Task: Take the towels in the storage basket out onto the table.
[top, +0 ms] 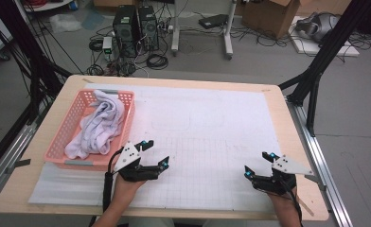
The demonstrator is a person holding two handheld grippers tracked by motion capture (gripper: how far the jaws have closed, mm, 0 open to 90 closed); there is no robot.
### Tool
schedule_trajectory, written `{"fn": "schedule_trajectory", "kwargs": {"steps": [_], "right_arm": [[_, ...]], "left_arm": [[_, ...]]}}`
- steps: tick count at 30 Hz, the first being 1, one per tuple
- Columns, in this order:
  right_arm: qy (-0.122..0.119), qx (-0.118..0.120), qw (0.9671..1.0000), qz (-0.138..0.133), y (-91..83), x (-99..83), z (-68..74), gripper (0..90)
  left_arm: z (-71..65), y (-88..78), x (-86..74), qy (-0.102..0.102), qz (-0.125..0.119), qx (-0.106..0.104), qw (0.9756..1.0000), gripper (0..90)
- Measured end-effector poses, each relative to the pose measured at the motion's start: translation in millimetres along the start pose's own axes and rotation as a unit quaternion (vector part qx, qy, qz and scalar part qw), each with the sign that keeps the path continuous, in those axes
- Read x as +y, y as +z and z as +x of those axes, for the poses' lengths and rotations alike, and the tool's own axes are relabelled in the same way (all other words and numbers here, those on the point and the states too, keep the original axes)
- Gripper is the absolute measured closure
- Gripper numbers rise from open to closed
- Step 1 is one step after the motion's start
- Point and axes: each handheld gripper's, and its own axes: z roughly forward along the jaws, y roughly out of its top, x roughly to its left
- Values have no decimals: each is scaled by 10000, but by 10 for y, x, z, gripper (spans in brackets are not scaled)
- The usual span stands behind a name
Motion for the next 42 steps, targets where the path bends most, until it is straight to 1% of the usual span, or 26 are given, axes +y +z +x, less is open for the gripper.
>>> {"fn": "schedule_trajectory", "kwargs": {"steps": [2, 4, 7, 8, 12, 15, 16, 17, 20, 21, 23, 24, 27, 29, 32, 34, 35, 36, 39, 40, 42], "right_arm": [[-3, 16, 10000, 4, 2, -1, 0, 152], [-2, 35, 10000, -2, 0, -6, -2, 152], [11, 34, 10000, 10, -19, -20, -4, 152], [11, 34, 10000, 10, -19, -20, -4, 152], [38, 22, 10000, 8, -25, -15, -14, 152], [60, 49, 9999, 70, 4, -14, -6, 153], [84, 47, 9999, 76, 5, -13, -3, 153], [91, 46, 9999, 81, 6, -13, -5, 153], [98, 61, 9999, 93, 21, -15, -17, 155], [136, 74, 9998, 131, 25, -16, -17, 155], [133, 73, 9998, 153, 29, -16, -24, 155], [215, 107, 9996, 176, 32, -19, -28, 155], [161, 96, 9997, 174, 16, -9, -8, 156], [159, 59, 9997, 156, -1, 5, 6, 155], [170, 118, 9997, 111, 5, 12, 2, 155], [175, 158, 9996, 127, 16, 14, 10, 155], [175, 158, 9996, 127, 16, 14, 10, 155], [128, 167, 9997, 121, 21, 19, 14, 155], [122, 181, 9997, 114, 25, 24, 16, 155], [124, 184, 9997, 100, 31, 26, 18, 155], [84, 194, 9997, 89, 34, 26, 17, 155]], "left_arm": [[0, -10, 5, 19, -4, 7, 10000, 183], [2, -16, 10, -21, -28, 5, 10000, 180], [13, -15, 14, -29, -46, 16, 10000, 173], [12, -17, 15, -46, -66, 44, 10000, 173], [7, -31, 15, -43, -84, 28, 10000, 171], [4, -34, 10, -73, -89, 9, 9999, 171], [7, -29, 8, -71, -83, -33, 9999, 173], [7, -29, 8, -71, -83, -33, 9999, 174], [29, -12, 2, -167, -57, -130, 9998, 173], [33, -14, 4, -193, -59, -168, 9997, 173], [34, -19, 7, -200, -67, -162, 9996, 173], [33, -26, 13, -206, -81, -188, 9996, 173], [20, -48, 35, -109, -157, -221, 9996, 173], [2, -59, 53, -83, -153, -198, 9997, 173], [-25, -74, 90, -171, -93, -224, 9996, 180], [-60, -100, 136, -116, -77, -147, 9998, 181], [-60, -100, 136, -116, -77, -147, 9998, 180], [-70, -115, 164, -105, -82, -124, 9998, 180], [-69, -134, 192, -97, -91, -119, 9998, 178], [-64, -146, 209, -62, -79, -97, 9999, 179], [-52, -170, 241, -75, -97, -76, 9999, 180]]}}
